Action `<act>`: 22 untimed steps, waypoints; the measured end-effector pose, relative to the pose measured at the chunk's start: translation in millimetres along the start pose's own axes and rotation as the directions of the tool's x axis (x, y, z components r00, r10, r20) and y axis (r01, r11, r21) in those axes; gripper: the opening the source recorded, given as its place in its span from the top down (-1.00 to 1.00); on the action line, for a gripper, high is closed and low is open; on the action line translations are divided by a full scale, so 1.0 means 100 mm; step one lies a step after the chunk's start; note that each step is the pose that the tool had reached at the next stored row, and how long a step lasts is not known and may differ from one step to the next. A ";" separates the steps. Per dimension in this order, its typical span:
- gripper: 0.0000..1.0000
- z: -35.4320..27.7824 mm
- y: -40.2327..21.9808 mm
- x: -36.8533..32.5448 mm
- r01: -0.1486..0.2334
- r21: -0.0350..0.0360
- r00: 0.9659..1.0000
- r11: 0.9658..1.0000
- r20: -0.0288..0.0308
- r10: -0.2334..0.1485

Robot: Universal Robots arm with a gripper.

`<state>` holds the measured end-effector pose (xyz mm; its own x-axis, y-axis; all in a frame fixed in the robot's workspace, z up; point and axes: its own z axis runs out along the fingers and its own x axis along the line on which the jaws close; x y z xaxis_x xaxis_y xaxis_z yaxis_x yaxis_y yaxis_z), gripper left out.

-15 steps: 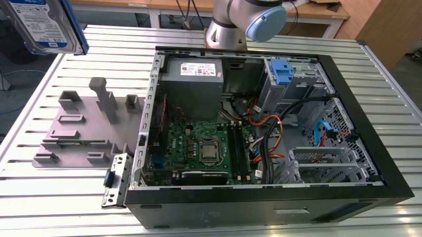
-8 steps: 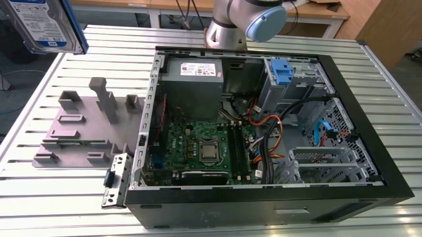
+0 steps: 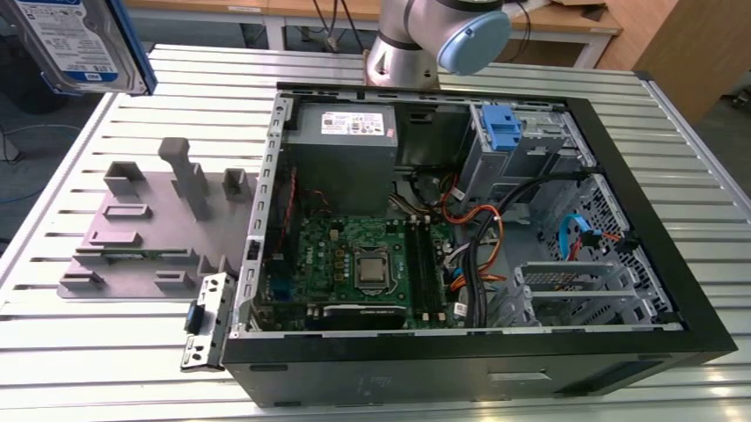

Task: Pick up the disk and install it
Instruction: 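Pick up the disk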

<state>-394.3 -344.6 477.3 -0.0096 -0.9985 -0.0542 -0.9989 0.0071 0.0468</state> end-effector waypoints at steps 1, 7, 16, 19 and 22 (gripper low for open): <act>0.30 -0.004 0.000 0.000 0.000 0.000 1.000 1.000 0.000 0.000; 0.30 -0.039 0.002 -0.002 0.000 0.000 1.000 1.000 0.000 0.000; 0.30 -0.116 0.005 -0.006 0.000 0.000 1.000 1.000 0.000 0.000; 0.30 -0.116 0.005 -0.006 0.000 0.000 1.000 1.000 0.000 0.000; 0.30 -0.117 0.005 -0.006 0.000 0.000 1.000 1.000 0.000 0.000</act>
<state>-394.3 -344.6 489.0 -0.0096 -0.9985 -0.0543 -0.9989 0.0071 0.0467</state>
